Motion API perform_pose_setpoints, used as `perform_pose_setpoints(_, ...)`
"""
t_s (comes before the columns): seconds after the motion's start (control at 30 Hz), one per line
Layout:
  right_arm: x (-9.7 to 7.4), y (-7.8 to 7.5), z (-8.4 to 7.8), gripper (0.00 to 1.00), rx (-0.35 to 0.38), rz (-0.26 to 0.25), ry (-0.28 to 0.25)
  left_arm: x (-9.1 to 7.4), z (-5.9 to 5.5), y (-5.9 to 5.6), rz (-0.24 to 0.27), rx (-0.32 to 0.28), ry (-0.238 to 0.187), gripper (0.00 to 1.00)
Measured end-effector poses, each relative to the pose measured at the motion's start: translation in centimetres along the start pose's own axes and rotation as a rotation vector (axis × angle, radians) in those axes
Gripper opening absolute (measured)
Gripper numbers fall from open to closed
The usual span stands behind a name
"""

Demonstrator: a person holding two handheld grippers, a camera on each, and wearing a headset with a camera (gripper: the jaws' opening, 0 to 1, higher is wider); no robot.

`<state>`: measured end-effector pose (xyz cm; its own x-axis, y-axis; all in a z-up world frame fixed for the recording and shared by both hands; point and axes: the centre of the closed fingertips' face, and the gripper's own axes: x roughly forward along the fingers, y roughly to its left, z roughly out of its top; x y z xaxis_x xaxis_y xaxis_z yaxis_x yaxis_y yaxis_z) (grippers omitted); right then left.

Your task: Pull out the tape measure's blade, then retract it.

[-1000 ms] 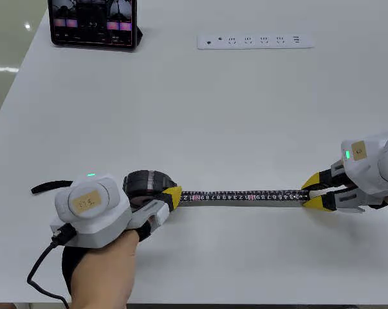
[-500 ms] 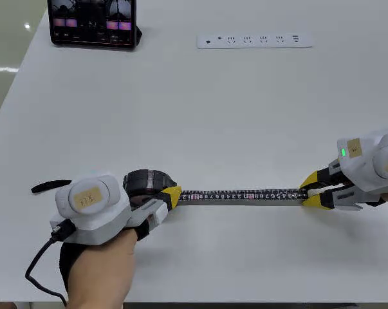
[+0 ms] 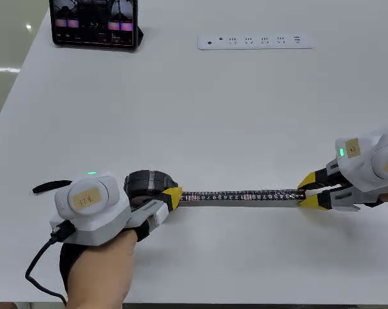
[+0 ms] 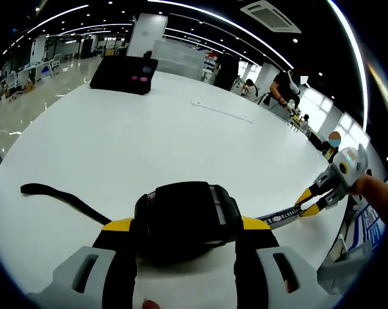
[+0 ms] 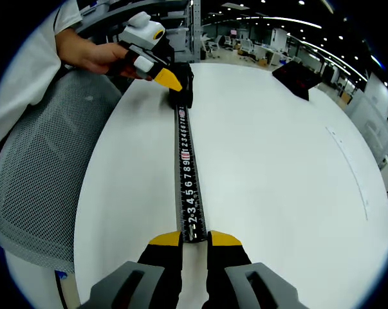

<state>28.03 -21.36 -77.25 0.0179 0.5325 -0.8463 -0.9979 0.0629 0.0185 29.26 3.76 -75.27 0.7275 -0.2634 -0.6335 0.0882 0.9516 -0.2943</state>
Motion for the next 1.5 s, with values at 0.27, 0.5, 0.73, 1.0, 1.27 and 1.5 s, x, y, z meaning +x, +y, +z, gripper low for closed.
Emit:
perform_pose_setpoints(0.27,0.9,0.2,1.2,0.10,-0.003,0.019,-0.011,0.0,0.0,0.0,-0.012,-0.006,-0.002,0.56)
perform_pose_setpoints(0.5,1.5,0.2,2.3,0.10,0.000,0.029,-0.033,-0.1,0.0,0.0,-0.017,-0.012,-0.002,0.56)
perform_pose_setpoints(0.73,2.0,0.3,3.2,0.10,0.002,0.040,-0.052,-0.1,0.0,0.0,-0.023,-0.017,-0.004,0.56)
perform_pose_setpoints(1.0,2.5,0.4,4.3,0.10,0.010,0.053,-0.079,-0.1,0.1,0.0,-0.027,-0.023,-0.008,0.57)
perform_pose_setpoints(1.27,3.2,0.3,5.5,0.10,0.008,0.063,-0.100,-0.1,0.2,0.0,-0.032,-0.032,-0.014,0.57)
perform_pose_setpoints(1.5,3.9,0.3,6.3,0.10,0.008,0.076,-0.121,-0.1,0.2,0.1,-0.036,-0.038,-0.017,0.57)
